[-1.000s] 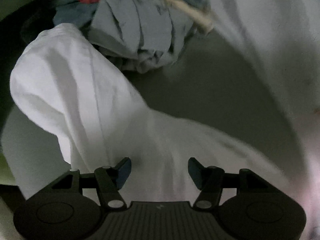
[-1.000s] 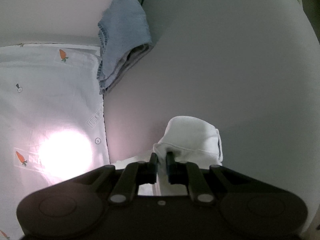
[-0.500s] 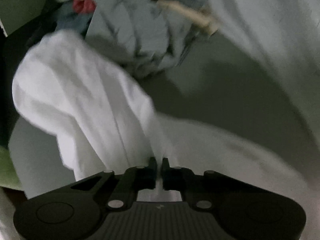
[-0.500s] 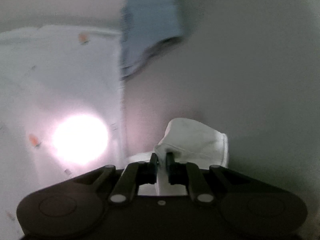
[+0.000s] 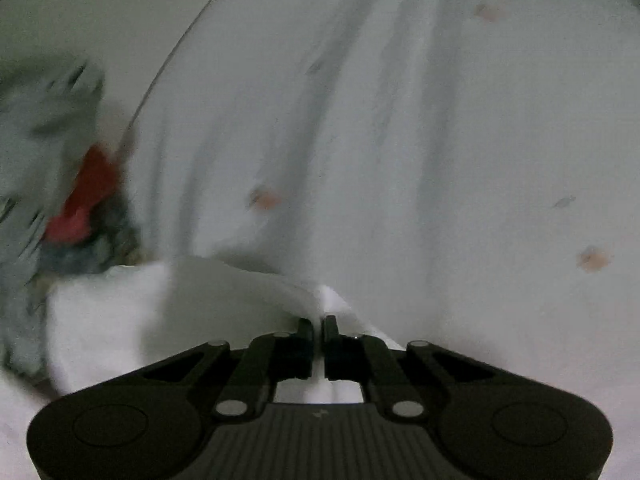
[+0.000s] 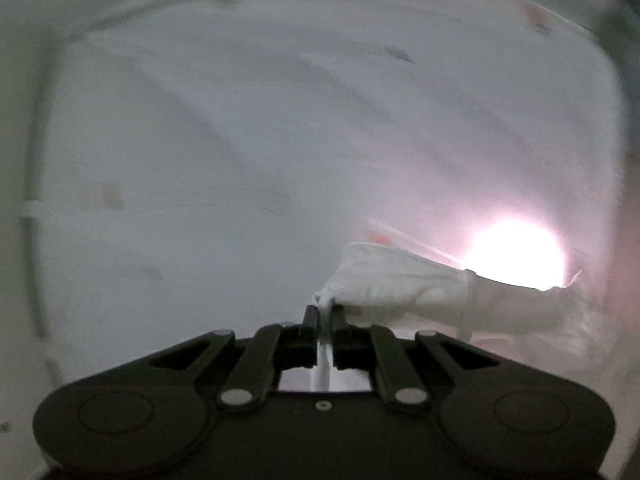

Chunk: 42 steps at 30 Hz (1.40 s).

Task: Fold clothes

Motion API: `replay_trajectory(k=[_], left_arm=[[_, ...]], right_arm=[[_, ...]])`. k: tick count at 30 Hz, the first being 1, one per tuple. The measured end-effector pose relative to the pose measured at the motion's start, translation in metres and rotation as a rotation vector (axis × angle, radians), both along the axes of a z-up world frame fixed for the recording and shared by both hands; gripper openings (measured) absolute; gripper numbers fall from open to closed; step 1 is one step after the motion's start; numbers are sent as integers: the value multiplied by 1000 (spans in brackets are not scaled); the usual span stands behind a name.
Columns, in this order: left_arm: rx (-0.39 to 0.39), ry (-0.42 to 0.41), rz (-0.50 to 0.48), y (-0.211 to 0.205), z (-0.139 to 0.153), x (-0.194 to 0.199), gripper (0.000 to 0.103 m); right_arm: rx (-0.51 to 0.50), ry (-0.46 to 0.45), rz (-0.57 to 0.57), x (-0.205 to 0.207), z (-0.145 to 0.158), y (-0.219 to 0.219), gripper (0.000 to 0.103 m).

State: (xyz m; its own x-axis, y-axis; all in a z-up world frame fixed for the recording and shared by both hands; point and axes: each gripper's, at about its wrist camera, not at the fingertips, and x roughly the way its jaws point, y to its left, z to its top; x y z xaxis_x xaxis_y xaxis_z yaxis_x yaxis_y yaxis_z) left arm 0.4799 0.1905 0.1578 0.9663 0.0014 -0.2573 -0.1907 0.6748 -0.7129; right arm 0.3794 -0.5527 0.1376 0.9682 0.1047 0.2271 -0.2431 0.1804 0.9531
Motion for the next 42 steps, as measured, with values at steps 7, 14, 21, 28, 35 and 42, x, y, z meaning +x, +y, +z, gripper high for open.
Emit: replay_trajectory(k=[7,14,21,28,35,42], left_arm=[[-64,67,-80,-10,-80,-88,5],[-56,734,-46,-39,-283,-168,10],[-98,742,-8,-15,-301,-206,23],[82,668,26,4,-272,-188,56],[34,625,79,17,-273,-169,76],[45,628,112,12,-276,-153,82]], right_arm=[[-18,63,-149,-101,-38,-41,6],[-81,813,-258,-196,-214,-65,13],[-14,1020,-302,-262,-289,-40,41],[-127,1007,-241,-238,-286,-21,49],[-300,1126,-269,-219,-283,-17,57],[-305,1137,-287,-213,-291,-35,68]])
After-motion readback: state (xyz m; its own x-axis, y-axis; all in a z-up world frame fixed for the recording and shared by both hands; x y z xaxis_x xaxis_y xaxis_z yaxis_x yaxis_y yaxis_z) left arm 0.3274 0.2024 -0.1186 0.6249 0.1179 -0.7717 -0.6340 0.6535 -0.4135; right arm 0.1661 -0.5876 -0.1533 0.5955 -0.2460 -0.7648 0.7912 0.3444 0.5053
